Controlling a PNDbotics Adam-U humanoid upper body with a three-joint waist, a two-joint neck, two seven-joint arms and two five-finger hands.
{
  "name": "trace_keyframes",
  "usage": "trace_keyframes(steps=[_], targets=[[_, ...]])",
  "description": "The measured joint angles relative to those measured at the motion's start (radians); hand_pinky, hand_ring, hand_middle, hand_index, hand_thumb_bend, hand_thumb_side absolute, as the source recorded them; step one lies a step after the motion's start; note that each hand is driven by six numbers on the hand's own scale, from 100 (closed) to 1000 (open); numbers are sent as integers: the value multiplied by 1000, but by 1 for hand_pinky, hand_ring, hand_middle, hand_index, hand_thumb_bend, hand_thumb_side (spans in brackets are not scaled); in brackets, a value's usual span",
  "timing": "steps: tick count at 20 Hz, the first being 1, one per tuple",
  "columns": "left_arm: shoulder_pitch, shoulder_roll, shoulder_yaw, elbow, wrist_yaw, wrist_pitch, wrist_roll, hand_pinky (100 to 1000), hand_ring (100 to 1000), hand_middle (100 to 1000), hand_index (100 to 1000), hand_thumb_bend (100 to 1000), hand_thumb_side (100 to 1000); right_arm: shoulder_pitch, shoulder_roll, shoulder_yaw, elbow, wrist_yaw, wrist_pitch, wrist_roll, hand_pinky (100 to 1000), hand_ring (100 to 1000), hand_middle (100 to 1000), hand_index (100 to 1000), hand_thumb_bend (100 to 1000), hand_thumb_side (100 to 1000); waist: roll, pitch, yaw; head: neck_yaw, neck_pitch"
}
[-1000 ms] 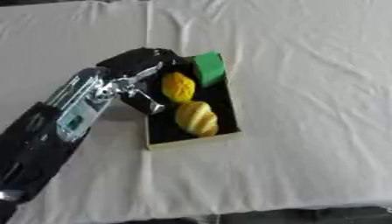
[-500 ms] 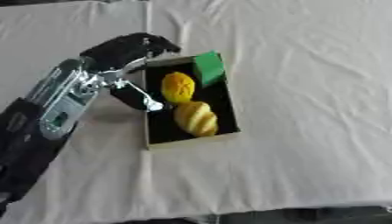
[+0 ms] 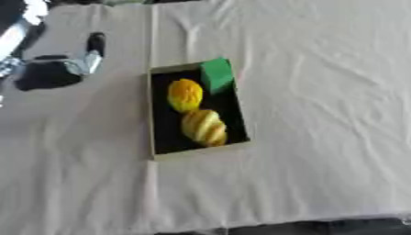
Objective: Pick up objects on the table and place them in the box.
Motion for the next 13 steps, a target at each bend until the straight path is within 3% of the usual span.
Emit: trace_keyframes(steps=[7, 13], targets=[[154, 57, 207, -18, 164, -110, 376, 830, 766, 724, 845, 100, 248, -5, 9, -1, 0, 0, -8, -9, 956, 875, 651, 827, 100, 532, -22, 5, 13, -5, -3], [206, 55, 304, -18, 220, -214, 581, 826, 765, 722, 845, 100, 275, -17, 20, -1, 0, -2, -14, -14, 955, 875, 652, 828, 100, 532, -33, 6, 17, 0, -3]])
